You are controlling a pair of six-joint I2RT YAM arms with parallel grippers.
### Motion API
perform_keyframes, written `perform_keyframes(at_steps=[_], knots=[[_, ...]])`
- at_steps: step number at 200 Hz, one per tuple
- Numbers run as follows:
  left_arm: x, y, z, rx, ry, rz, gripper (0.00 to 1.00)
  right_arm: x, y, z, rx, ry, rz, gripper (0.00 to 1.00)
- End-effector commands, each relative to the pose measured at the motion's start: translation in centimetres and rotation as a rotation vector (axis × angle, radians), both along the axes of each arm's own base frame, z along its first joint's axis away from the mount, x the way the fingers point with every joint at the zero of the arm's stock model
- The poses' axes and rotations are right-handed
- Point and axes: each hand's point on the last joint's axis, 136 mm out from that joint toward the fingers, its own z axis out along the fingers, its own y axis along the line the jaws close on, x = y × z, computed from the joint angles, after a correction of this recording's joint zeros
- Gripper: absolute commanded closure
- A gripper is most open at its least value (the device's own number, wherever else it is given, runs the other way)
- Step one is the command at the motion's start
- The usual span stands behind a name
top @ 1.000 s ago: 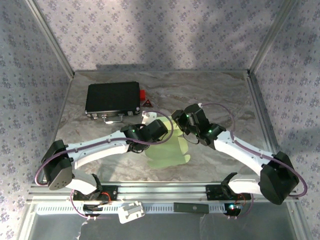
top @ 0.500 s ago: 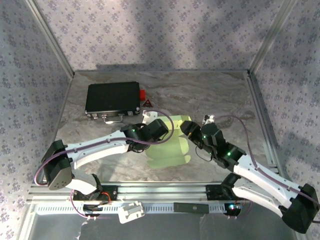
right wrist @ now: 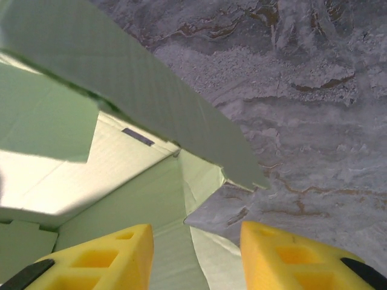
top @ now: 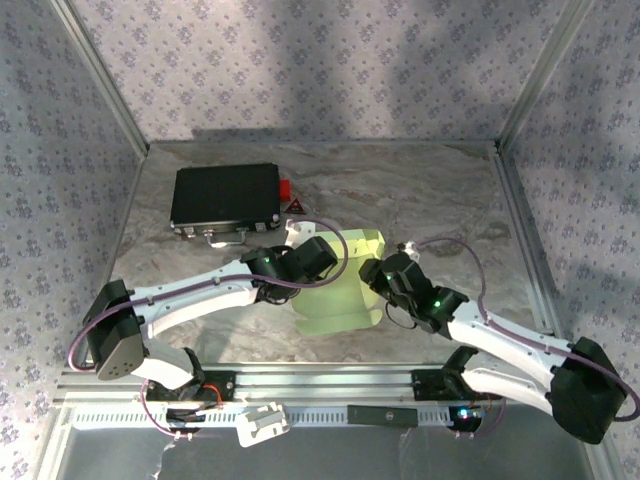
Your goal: Fold the paper box
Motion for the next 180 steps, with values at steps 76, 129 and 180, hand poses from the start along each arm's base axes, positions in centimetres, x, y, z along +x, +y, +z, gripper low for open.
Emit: perform_keyframes(at_steps=[76,129,180], knots=[[-0.1,-1.3,1.6,-0.022,-0.01,-0.03,1.0,3.3,0.5,1.1,-0.026,-0.049,-0.04,0.63],[-0.1,-1.3,1.6,-0.017,-0.006,-0.033,1.0,4.1,1.2,2.3,-0.023,-0.082,-0.031,0.68],[-0.1,-1.6,1.6,-0.02,-0.006,-0.035,1.0,4.2,2.9,2.1,-0.037,-0.076,0.03,0.7]])
